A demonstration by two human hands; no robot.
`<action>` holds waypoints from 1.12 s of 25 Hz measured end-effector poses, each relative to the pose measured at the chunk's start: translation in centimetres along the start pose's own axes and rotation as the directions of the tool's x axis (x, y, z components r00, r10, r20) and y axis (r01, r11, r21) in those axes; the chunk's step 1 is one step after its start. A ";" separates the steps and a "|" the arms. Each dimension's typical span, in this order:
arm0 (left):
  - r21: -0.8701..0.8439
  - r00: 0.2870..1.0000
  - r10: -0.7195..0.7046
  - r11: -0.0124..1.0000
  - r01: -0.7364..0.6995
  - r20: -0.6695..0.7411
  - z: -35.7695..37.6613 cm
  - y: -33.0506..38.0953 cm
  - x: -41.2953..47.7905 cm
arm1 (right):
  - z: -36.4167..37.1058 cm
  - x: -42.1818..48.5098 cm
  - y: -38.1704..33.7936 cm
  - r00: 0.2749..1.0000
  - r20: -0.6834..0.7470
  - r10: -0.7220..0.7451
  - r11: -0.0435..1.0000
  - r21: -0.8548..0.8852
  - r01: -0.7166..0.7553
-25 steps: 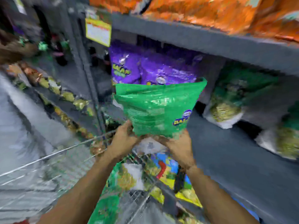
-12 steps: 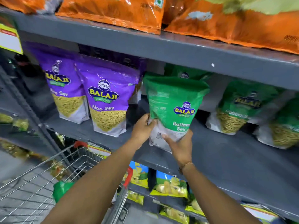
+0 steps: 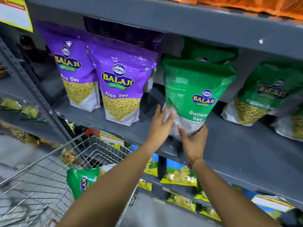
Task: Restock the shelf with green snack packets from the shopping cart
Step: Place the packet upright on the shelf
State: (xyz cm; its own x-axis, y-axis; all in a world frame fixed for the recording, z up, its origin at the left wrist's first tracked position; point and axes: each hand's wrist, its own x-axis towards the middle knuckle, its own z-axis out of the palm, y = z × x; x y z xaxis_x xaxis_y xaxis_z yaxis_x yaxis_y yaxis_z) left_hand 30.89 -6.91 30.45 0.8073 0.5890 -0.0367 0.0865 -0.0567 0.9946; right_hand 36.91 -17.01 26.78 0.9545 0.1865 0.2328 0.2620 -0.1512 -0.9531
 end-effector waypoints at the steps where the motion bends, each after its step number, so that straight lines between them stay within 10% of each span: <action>1: -0.020 0.996 -0.068 0.997 0.069 0.058 1.1 0.8 0.2 | 0.3 -1.0 -0.2 0.999 -0.032 -0.037 0.999 -0.008 0.036; 5: 0.074 0.982 -0.168 0.984 0.162 0.084 1.8 2.3 3.4 | 0.1 -6.8 0.9 0.985 0.073 -0.154 0.987 -0.040 0.158; 9: 0.085 0.825 0.150 0.989 -0.123 -0.545 -0.3 0.3 2.1 | -1.4 -1.5 -0.1 0.973 -0.228 0.045 0.998 -0.030 -0.053; 12: 0.224 0.873 0.343 0.934 -0.278 -0.347 1.3 -2.2 -2.8 | -2.2 2.9 -1.4 0.963 0.062 0.263 0.965 -0.029 -0.262; 15: 0.224 0.933 0.238 0.958 -0.180 -0.271 2.6 -1.4 -2.1 | -1.6 2.8 -1.8 0.888 0.448 0.101 0.994 -0.015 -0.106; 20: 0.035 0.969 0.108 0.994 -0.103 -0.222 1.2 0.7 2.9 | -1.5 -1.2 0.6 0.978 0.173 -0.116 0.965 -0.212 0.152; 28: 0.061 0.998 0.068 0.996 -0.068 0.012 -0.1 0.9 4.6 | -2.5 2.0 -0.4 0.965 0.210 0.154 0.986 0.023 -0.162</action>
State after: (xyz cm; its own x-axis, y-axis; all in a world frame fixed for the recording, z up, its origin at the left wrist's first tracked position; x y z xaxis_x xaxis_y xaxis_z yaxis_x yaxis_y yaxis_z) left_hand 34.65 -4.20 31.16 0.8180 0.5745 0.0299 0.0664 -0.1459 0.9871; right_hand 39.09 -19.01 28.10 0.9319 0.3608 0.0371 0.1002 -0.1576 -0.9824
